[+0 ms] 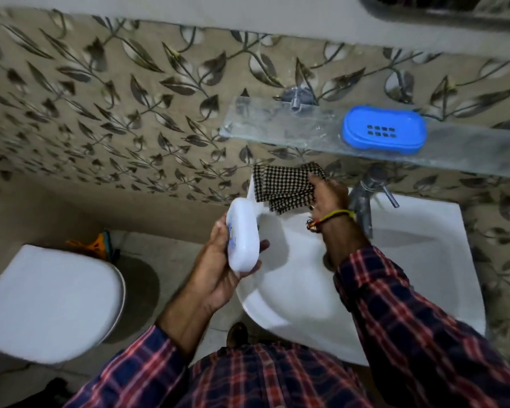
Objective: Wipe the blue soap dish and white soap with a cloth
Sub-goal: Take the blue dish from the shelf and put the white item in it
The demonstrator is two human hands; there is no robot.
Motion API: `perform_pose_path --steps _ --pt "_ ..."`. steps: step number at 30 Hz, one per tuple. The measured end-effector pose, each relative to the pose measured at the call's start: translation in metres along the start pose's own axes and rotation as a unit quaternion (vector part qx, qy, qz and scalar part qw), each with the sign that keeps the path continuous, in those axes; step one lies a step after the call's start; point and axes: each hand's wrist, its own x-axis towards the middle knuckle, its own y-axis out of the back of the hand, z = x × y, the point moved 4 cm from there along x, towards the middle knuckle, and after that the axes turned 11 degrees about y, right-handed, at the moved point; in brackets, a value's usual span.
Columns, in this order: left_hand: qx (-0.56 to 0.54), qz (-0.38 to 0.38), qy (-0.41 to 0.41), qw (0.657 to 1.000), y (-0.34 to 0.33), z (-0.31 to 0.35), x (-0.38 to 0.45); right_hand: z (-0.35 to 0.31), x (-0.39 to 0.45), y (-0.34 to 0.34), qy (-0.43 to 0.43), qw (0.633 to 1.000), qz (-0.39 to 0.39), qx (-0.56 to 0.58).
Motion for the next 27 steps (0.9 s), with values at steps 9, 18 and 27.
perform_pose_path --steps 9,18,27 --pt "-0.03 -0.175 0.082 0.981 -0.05 -0.009 0.015 -0.001 -0.025 0.063 0.193 0.956 -0.01 -0.219" --pt "0.205 -0.079 -0.095 0.971 -0.106 -0.006 0.027 -0.109 -0.078 0.086 0.53 0.812 -0.068 -0.233" --pt "0.348 -0.017 -0.332 0.877 -0.152 0.016 0.002 -0.185 -0.027 0.104 0.507 0.779 -0.132 -0.344"
